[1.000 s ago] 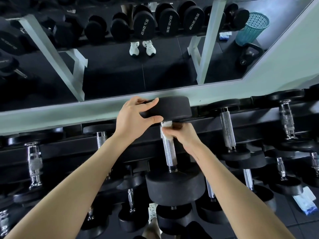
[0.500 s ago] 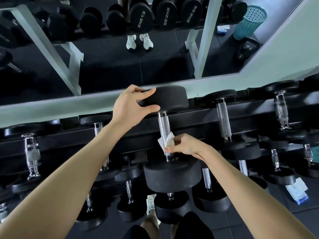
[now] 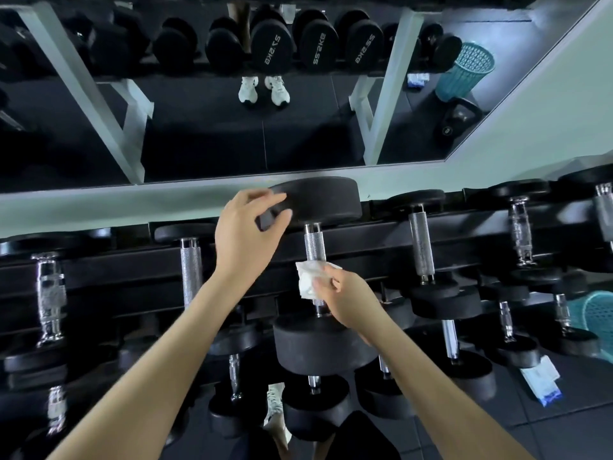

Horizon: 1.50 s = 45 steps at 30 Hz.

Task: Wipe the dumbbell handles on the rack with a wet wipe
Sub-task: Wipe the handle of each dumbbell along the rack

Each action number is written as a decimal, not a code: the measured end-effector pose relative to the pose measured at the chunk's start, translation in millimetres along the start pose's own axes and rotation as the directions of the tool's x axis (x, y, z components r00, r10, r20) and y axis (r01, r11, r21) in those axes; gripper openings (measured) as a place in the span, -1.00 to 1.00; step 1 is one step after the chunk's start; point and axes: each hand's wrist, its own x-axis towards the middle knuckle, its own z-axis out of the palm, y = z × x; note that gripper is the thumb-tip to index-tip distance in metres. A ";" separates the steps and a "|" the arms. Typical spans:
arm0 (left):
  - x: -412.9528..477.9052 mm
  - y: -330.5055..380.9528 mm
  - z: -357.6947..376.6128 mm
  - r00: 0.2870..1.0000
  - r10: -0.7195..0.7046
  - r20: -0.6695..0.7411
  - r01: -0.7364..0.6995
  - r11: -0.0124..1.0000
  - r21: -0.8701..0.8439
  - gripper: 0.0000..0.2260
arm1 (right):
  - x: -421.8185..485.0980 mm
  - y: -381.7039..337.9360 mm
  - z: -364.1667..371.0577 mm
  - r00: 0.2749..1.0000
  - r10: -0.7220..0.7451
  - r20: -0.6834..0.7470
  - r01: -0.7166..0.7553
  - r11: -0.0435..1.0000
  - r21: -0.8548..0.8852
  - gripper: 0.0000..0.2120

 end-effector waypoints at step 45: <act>-12.9 -14.3 91.3 0.664 -0.655 0.362 0.672 0.310 -0.673 -0.85 | 2.0 26.5 20.4 0.843 0.159 -0.514 -0.185 0.983 0.001 -0.79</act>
